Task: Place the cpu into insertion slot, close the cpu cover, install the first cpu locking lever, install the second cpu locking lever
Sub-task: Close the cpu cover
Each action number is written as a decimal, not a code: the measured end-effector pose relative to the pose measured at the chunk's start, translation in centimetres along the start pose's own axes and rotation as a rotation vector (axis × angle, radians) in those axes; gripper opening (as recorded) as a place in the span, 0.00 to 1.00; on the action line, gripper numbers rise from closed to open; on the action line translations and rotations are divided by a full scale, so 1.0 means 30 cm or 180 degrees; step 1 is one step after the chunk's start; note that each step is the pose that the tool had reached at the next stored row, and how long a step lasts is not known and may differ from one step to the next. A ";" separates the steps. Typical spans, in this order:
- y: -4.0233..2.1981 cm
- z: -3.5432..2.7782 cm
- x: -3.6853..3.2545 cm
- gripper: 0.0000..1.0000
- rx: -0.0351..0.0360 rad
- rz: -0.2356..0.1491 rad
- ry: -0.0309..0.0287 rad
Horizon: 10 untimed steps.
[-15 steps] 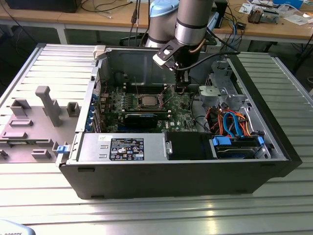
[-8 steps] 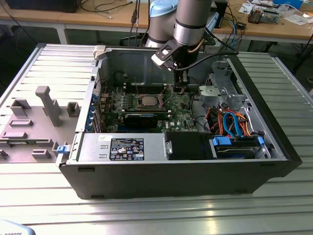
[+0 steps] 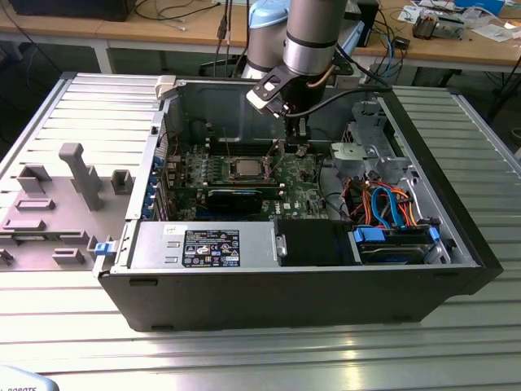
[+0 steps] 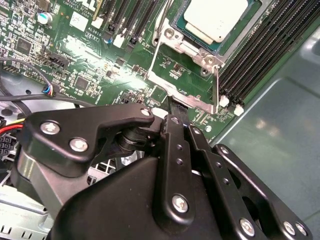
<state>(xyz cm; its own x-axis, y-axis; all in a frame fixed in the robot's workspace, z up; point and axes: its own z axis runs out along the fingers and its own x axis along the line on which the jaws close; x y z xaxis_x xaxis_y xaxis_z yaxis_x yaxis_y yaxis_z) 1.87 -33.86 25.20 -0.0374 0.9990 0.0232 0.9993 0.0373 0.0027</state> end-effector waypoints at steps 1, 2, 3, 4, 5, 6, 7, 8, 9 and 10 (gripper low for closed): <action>-0.001 0.000 0.000 0.11 0.0000 0.0000 0.0000; -0.001 0.000 0.000 0.11 0.0000 0.0000 0.0000; -0.002 0.000 0.000 0.11 0.0000 0.0000 0.0000; -0.002 0.000 0.000 0.11 0.0000 0.0000 0.0000; -0.003 0.000 0.000 0.11 0.0000 0.0000 0.0000; -0.003 0.000 0.000 0.11 0.0000 0.0000 0.0000; -0.004 0.000 0.000 0.11 0.0000 0.0000 0.0000; -0.004 0.000 0.000 0.11 0.0000 0.0000 0.0000; -0.005 0.000 0.000 0.11 0.0000 0.0000 0.0000; -0.005 0.000 0.000 0.11 0.0000 0.0000 0.0000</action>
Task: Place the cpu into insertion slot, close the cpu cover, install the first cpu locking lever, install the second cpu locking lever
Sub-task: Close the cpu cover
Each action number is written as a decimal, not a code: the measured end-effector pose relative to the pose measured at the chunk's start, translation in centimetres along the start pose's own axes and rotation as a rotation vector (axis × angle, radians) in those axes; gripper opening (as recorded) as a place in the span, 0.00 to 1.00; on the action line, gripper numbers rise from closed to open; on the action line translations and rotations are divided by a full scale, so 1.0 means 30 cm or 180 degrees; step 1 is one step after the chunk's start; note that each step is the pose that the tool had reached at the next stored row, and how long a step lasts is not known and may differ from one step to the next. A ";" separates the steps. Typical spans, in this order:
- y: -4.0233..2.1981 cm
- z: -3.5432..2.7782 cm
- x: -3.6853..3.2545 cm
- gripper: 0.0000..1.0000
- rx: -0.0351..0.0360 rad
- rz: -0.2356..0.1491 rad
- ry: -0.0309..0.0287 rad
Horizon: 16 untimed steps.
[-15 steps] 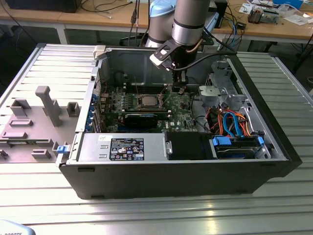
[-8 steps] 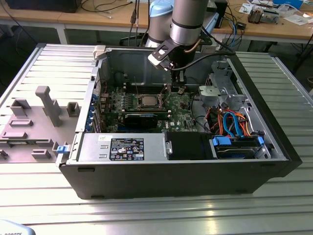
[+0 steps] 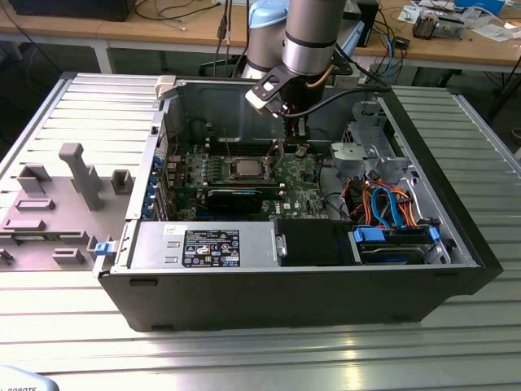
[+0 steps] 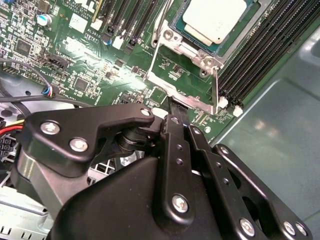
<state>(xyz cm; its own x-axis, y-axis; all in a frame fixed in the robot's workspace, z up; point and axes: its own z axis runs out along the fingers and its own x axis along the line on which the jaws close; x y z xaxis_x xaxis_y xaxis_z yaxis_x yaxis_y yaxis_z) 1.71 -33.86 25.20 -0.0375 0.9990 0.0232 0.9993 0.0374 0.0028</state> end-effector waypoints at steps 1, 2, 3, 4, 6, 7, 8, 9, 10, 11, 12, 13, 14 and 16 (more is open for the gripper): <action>-0.001 0.000 0.000 0.11 0.0000 0.0000 0.0000; -0.001 0.000 0.000 0.11 0.0000 0.0000 0.0000; -0.002 0.000 0.000 0.11 0.0000 0.0000 0.0000; -0.002 0.000 0.000 0.11 0.0000 0.0000 0.0000; -0.007 0.000 0.000 0.11 0.0000 0.0000 0.0000; -0.007 0.000 0.000 0.11 0.0000 0.0000 0.0000; -0.007 0.000 0.000 0.11 0.0000 0.0000 0.0000; -0.008 0.000 0.000 0.11 0.0000 0.0000 0.0000; -0.008 0.000 0.000 0.11 0.0000 0.0000 0.0000; -0.009 0.000 0.000 0.11 0.0000 0.0000 0.0000; -0.010 0.000 0.000 0.11 0.0000 0.0000 0.0000; -0.010 0.000 0.000 0.11 0.0000 0.0000 0.0000; -0.010 0.000 0.000 0.11 0.0000 0.0000 0.0000; -0.011 0.000 0.000 0.11 0.0000 0.0000 0.0000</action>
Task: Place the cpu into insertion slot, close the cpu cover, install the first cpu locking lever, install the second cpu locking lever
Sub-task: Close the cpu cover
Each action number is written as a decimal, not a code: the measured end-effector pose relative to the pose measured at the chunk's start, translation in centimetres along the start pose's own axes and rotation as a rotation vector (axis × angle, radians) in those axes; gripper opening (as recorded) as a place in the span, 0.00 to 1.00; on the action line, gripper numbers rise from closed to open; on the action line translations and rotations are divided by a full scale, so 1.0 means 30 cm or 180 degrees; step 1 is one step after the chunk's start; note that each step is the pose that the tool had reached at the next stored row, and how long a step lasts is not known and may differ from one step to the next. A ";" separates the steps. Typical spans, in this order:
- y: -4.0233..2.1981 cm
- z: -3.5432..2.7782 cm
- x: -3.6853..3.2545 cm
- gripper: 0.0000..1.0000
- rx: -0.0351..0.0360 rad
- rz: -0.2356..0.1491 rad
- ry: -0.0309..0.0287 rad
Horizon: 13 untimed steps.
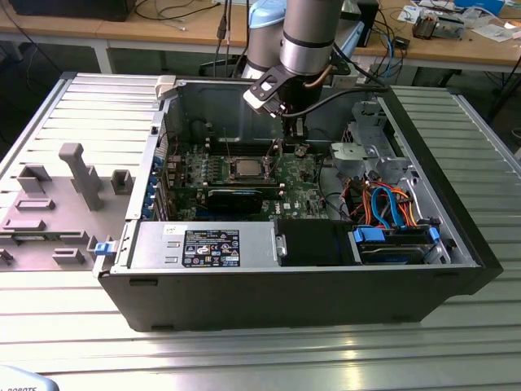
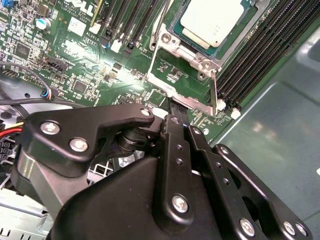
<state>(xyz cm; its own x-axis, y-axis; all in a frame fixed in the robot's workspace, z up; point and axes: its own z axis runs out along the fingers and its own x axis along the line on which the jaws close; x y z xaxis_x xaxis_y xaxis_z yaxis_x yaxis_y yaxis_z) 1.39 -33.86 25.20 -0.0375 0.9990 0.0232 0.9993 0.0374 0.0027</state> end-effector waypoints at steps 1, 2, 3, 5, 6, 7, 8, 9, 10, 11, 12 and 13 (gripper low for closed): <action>0.000 0.000 0.000 0.11 0.0000 0.0000 0.0000; -0.001 0.000 0.000 0.11 0.0000 0.0000 0.0000; -0.002 0.000 0.000 0.11 0.0000 0.0000 0.0000; -0.004 0.000 0.000 0.11 0.0000 0.0000 0.0000; -0.004 0.000 0.000 0.11 0.0000 0.0000 0.0000; -0.005 0.000 0.000 0.11 0.0000 0.0000 0.0000; -0.005 0.000 0.000 0.11 0.0000 0.0000 0.0000; -0.006 0.000 0.000 0.11 0.0000 0.0000 0.0000; -0.006 0.000 0.000 0.11 0.0000 0.0000 0.0000; -0.007 0.000 0.000 0.11 0.0000 0.0000 0.0000; -0.007 0.000 0.000 0.11 0.0000 0.0000 0.0000; -0.008 0.000 0.000 0.11 0.0000 0.0000 0.0000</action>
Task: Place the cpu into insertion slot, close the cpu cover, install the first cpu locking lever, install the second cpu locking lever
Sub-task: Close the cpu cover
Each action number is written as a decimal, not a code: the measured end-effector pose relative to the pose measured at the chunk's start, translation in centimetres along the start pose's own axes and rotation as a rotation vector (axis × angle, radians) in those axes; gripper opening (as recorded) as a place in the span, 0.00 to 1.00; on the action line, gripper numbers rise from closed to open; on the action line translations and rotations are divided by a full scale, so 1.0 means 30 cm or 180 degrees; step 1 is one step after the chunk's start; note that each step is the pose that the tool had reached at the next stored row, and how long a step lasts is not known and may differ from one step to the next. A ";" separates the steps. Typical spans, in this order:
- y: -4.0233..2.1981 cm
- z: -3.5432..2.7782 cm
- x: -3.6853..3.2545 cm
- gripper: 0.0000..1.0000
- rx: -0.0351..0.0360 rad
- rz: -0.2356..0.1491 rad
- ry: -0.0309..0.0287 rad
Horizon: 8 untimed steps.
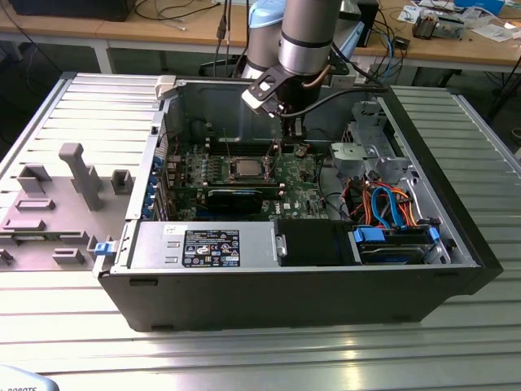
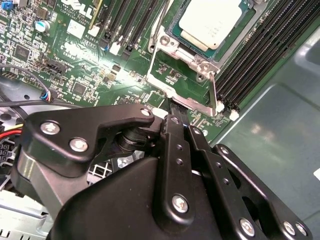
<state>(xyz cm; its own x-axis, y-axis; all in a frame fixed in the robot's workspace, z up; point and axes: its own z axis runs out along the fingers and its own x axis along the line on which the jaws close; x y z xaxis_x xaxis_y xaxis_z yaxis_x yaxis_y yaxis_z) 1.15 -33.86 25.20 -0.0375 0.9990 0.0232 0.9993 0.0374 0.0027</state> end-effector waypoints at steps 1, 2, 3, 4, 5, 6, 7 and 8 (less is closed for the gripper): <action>-0.001 0.000 0.000 0.11 0.0000 0.0000 0.0000; -0.001 0.000 0.000 0.11 0.0000 0.0000 0.0000; -0.003 0.000 0.000 0.11 0.0000 0.0000 0.0000; -0.004 0.000 0.000 0.11 0.0000 0.0000 0.0000; -0.005 0.000 0.000 0.11 0.0000 0.0000 0.0000; -0.006 0.000 0.000 0.11 0.0000 0.0000 0.0000; -0.007 0.000 0.000 0.11 0.0000 0.0000 0.0000; -0.008 0.000 0.000 0.11 0.0000 0.0000 0.0000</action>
<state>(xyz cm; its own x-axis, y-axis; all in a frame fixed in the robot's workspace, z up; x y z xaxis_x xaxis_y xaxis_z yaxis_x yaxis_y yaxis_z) 0.93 -33.86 25.20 -0.0376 0.9990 0.0231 0.9993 0.0375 0.0027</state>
